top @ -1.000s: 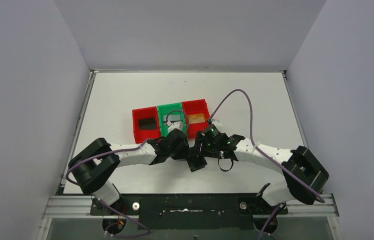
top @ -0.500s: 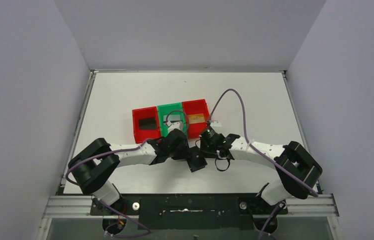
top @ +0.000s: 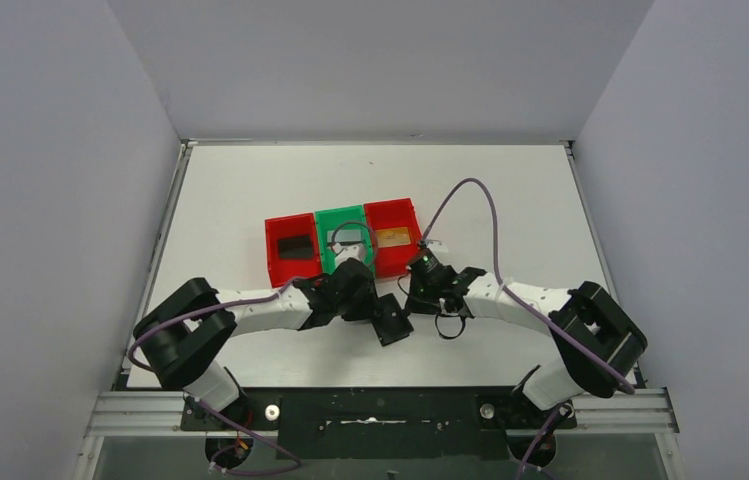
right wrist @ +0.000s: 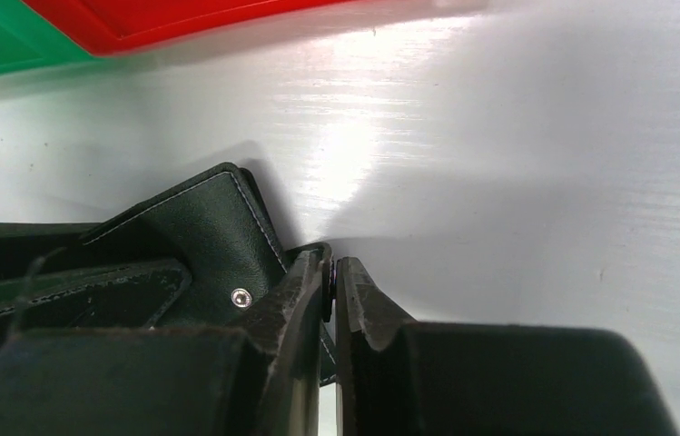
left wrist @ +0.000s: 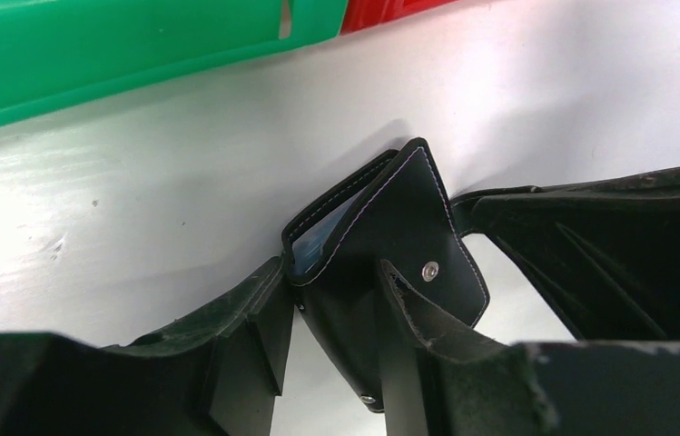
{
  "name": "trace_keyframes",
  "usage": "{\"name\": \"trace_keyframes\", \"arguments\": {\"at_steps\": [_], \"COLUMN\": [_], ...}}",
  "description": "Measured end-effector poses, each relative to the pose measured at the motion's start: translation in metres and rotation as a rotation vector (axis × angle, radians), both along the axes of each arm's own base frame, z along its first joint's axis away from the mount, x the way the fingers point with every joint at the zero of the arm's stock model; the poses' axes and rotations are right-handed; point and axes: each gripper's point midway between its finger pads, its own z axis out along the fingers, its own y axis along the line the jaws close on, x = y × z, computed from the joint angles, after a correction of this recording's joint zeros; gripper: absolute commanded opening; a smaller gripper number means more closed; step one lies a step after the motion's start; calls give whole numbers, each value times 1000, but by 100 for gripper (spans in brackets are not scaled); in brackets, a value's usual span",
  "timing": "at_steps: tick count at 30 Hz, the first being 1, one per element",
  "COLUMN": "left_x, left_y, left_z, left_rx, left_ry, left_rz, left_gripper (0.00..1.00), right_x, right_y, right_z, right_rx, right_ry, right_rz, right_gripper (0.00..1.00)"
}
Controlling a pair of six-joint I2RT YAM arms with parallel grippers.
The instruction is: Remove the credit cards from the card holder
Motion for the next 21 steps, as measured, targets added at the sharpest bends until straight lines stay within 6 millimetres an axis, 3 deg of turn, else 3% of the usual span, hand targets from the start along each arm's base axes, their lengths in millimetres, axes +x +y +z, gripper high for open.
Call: {"name": "trace_keyframes", "arguments": {"at_steps": [5, 9, 12, 17, 21], "left_x": [-8, -12, -8, -4, -9], "left_y": [18, 46, 69, 103, 127], "left_z": [3, 12, 31, 61, 75], "left_rx": [52, 92, 70, 5, -24], "left_ry": [8, 5, -31, -101, -135], "left_rz": [17, 71, 146, 264, 329], "left_gripper": [55, 60, 64, 68, 69], "right_x": [-6, -13, -20, -32, -40], "right_y": [7, 24, 38, 67, 105], "right_z": [11, 38, 58, 74, 88], "right_rx": [36, 117, 190, 297, 347], "right_ry": [-13, -62, -91, -86, -66], "right_rz": [19, 45, 61, 121, 211], "right_gripper": [0, 0, 0, 0, 0]}}
